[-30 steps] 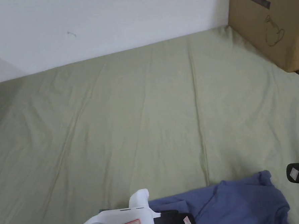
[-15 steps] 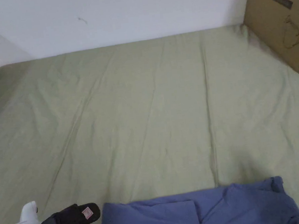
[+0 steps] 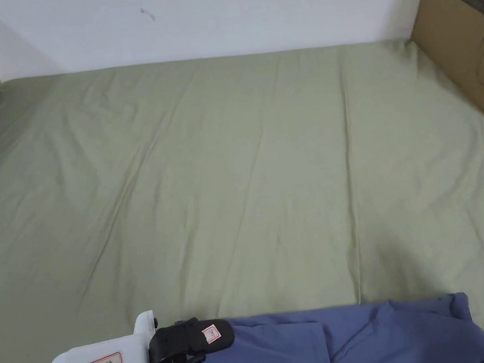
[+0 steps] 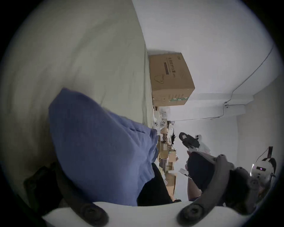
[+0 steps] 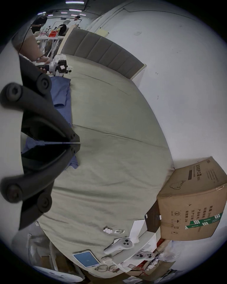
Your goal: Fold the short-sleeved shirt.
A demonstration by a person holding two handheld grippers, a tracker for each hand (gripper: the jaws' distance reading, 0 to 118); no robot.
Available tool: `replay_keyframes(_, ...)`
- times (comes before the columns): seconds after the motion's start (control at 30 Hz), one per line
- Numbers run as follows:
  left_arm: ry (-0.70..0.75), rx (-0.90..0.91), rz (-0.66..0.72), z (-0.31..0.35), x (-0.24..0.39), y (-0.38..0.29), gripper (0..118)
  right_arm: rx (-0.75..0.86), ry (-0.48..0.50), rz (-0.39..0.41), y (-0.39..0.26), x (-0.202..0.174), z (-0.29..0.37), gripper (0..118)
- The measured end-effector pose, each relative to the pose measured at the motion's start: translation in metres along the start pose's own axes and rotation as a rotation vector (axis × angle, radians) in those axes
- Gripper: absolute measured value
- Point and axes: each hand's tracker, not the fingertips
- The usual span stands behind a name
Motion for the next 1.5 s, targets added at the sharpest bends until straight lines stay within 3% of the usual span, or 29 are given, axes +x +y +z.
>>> replay_keyframes(0.07,0.148,0.018,-0.012,0.004,0.002,0.002,13,-0.006,0.01,-0.003,-0.002,-0.001,-0.002,1)
replay_keyframes(0.1,0.328,0.006,0.01,0.001,-0.001,0.003,14,-0.011,0.012,-0.002,-0.004,-0.002,-0.003,1)
replay_keyframes(0.13,0.34,0.015,0.105,0.003,-0.007,0.002,14,-0.018,0.011,0.001,-0.005,-0.003,-0.005,1)
replay_keyframes(0.17,0.215,0.048,0.1,0.005,0.005,-0.001,14,-0.026,0.01,0.004,-0.006,-0.003,-0.006,1)
replay_keyframes(0.23,0.388,0.053,-0.121,0.006,0.04,-0.003,14,-0.032,0.009,0.006,-0.007,-0.002,-0.007,1)
replay_keyframes(0.33,0.465,0.175,-0.14,0.034,0.088,-0.005,14,-0.024,0.035,-0.006,-0.007,-0.001,-0.004,1)
replay_keyframes(0.47,1.011,0.259,-0.299,0.048,0.16,-0.01,13,-0.017,0.064,-0.021,-0.008,0.001,-0.002,1)
replay_keyframes(0.57,1.027,0.249,-0.436,0.035,0.194,-0.019,14,-0.01,0.08,-0.022,-0.01,0.002,-0.001,1)
replay_keyframes(0.8,0.779,0.038,-0.346,-0.085,0.2,-0.024,14,-0.007,0.103,-0.054,-0.02,0.015,0.004,1)
replay_keyframes(0.87,0.782,-0.031,-0.345,-0.13,0.19,-0.025,23,-0.016,0.094,-0.061,-0.023,0.021,0.006,1)
replay_keyframes(0.9,0.762,-0.068,-0.355,-0.151,0.184,-0.025,35,-0.019,0.088,-0.065,-0.024,0.024,0.007,1)
replay_keyframes(0.97,0.714,-0.123,-0.324,-0.183,0.171,-0.027,91,-0.016,0.078,-0.076,-0.026,0.029,0.01,1)
replay_keyframes(1.0,0.685,-0.168,-0.292,-0.197,0.164,-0.028,112,-0.014,0.073,-0.082,-0.027,0.032,0.012,1)
replay_keyframes(1.03,0.665,-0.188,-0.267,-0.205,0.161,-0.03,118,-0.014,0.072,-0.086,-0.027,0.034,0.014,1)
replay_keyframes(1.13,0.667,-0.165,-0.293,-0.205,0.173,-0.03,117,-0.007,0.064,-0.083,-0.025,0.037,0.019,1)
replay_keyframes(1.2,0.664,-0.092,-0.358,-0.187,0.191,-0.028,110,0.018,0.053,-0.072,-0.021,0.039,0.024,1)
replay_keyframes(1.23,0.669,-0.073,-0.402,-0.175,0.202,-0.028,94,0.033,0.048,-0.07,-0.019,0.04,0.027,1)
replay_keyframes(1.27,0.685,-0.067,-0.459,-0.164,0.213,-0.027,71,0.044,0.047,-0.07,-0.017,0.042,0.029,1)
replay_keyframes(1.33,0.777,-0.045,-0.561,-0.151,0.228,-0.03,1,0.054,0.049,-0.075,-0.012,0.045,0.032,1)
replay_keyframes(1.4,0.881,-0.081,-0.646,-0.151,0.228,-0.036,1,0.066,0.051,-0.078,-0.009,0.049,0.033,1)
replay_keyframes(1.5,0.805,-0.156,-0.574,-0.159,0.211,-0.04,2,0.075,0.044,-0.081,-0.008,0.053,0.033,1)
